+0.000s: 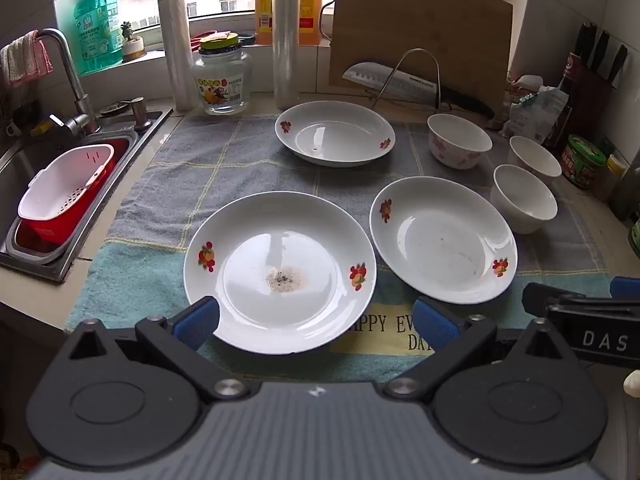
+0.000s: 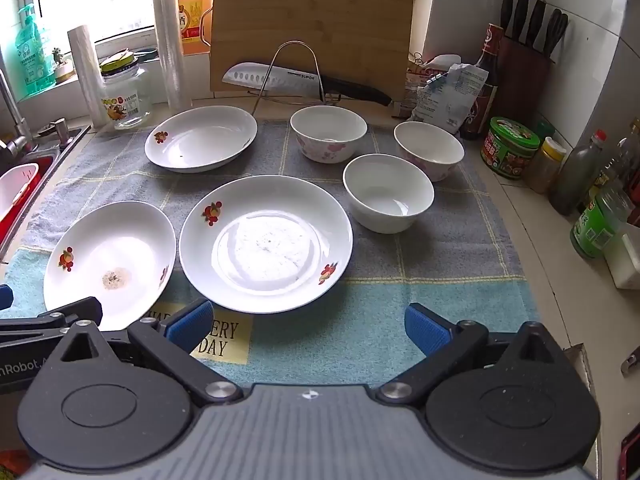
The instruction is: Organize plates and bowls
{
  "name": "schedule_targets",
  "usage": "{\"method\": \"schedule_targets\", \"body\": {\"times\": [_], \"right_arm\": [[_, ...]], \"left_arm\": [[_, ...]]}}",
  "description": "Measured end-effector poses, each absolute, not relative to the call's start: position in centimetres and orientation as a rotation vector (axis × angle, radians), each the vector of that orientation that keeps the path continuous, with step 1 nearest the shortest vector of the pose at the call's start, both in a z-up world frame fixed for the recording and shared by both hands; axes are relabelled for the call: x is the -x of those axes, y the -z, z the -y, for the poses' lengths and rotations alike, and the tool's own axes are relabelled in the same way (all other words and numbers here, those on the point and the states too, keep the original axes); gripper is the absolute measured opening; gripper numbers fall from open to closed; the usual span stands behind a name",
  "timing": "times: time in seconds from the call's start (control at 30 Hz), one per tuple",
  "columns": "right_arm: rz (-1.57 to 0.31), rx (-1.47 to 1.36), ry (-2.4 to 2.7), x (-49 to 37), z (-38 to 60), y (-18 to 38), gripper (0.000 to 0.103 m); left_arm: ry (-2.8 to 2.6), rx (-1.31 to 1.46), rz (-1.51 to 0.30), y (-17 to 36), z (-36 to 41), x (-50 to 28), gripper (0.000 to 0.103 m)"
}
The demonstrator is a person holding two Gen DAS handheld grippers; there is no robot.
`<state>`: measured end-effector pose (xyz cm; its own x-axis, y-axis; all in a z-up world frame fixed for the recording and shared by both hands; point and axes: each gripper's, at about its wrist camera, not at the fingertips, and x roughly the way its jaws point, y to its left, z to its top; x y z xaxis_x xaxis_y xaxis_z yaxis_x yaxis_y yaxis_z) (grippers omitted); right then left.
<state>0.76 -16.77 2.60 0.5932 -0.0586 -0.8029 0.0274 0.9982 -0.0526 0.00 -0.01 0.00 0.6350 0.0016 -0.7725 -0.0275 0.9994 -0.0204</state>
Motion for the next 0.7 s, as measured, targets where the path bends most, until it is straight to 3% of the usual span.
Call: {"method": "schedule_targets", "body": {"times": [0.7], "right_arm": [[-0.931,0.035,0.053,-0.89,16.98,-2.57,0.103]], "left_arm": [[-0.011,0.032,-0.875,-0.69,-0.18,-0.24,0.102]]}}
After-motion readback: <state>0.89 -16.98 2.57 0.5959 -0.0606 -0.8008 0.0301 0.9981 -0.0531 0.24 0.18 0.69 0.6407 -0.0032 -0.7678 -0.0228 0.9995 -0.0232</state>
